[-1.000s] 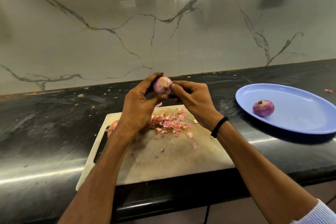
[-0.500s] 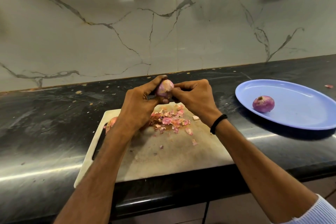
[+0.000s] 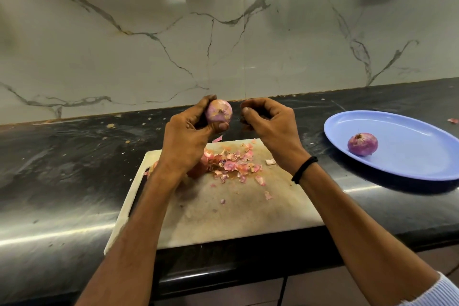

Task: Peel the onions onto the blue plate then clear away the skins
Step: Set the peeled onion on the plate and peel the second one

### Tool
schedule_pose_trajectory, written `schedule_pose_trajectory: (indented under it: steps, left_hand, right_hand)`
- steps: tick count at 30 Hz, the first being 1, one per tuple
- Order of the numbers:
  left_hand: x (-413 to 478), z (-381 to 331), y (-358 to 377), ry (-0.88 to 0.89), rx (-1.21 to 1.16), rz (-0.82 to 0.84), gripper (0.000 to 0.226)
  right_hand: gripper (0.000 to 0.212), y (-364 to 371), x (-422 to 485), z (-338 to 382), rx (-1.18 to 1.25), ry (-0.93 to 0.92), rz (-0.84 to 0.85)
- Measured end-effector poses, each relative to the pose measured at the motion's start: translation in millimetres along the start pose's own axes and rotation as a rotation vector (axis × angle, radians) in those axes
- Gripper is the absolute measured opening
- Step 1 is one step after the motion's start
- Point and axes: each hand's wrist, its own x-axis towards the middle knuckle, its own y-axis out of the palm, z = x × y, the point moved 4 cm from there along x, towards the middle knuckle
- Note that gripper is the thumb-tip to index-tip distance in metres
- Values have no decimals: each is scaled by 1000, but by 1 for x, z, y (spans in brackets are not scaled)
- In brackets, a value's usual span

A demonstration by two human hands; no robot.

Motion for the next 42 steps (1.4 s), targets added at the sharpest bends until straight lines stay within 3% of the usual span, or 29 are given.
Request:
schedule_pose_trajectory:
  steps: [6,14,19,31,37,42]
  left_hand:
    - [0,0,1,16,85,7,78]
    - [0,1,0,22,126,-4,80]
    - [-1,0,0,14,129,-14,80]
    - [-1,-2,0,22,150,0,80]
    - [-2,-3,0,25,157,-2,82]
    - [-2,-2,1,39,185,16,79]
  right_hand:
    - [10,1,1,-1,8,7,15]
    - [15,5,-1,2,267,110,107]
    - [17,5,0,0,310,151,82]
    - [3,1,0,-1,105,62,11]
    - [25,5,1,-3,40,35,69]
    - [23,6,0,0,15,-30,90]
